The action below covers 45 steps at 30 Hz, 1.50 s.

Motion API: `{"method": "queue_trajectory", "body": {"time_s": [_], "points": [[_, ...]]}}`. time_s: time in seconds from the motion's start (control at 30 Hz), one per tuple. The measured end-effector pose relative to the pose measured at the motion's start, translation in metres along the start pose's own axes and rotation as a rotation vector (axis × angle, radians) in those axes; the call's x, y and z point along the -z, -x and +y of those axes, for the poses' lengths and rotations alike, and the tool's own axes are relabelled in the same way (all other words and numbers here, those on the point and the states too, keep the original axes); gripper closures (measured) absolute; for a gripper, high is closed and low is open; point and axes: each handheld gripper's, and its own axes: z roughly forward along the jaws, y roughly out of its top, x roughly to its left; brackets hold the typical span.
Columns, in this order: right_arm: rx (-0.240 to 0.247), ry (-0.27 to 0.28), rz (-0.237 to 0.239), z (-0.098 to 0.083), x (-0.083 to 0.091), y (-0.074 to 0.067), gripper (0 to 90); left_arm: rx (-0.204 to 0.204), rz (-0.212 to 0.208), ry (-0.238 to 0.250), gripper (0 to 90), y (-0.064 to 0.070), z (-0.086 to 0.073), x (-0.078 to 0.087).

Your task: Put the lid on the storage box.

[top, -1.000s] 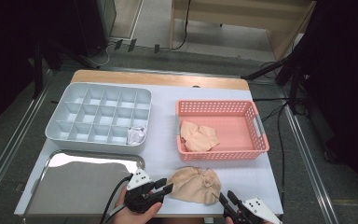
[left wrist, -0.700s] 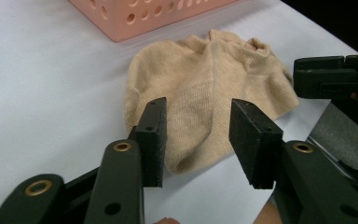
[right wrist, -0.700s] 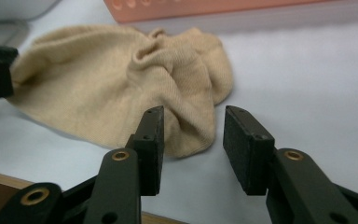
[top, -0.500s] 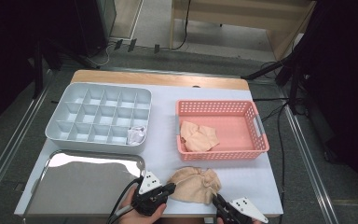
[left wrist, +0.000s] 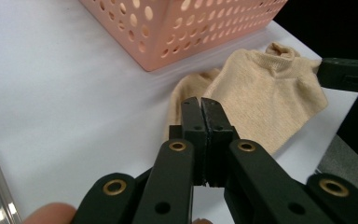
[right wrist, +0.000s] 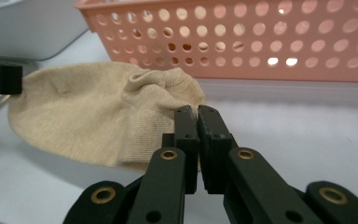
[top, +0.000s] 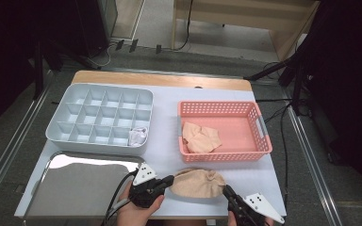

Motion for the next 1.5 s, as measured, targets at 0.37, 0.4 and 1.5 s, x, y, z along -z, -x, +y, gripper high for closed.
{"method": "queue_trajectory", "body": {"time_s": [0.37, 0.4, 1.5], "points": [[-0.109, -0.012, 0.049, -0.009, -0.018, 0.019, 67.1, 0.060, 0.010, -0.042, 74.7, -0.010, -0.002, -0.009], [-0.128, -0.008, 0.050, -0.009, -0.018, 0.020, 63.9, 0.066, 0.008, -0.042, 70.9, -0.010, -0.002, -0.008], [-0.149, -0.002, 0.071, -0.013, -0.009, 0.010, 69.2, 0.069, -0.013, -0.037, 62.0, -0.003, -0.011, 0.008]]}}
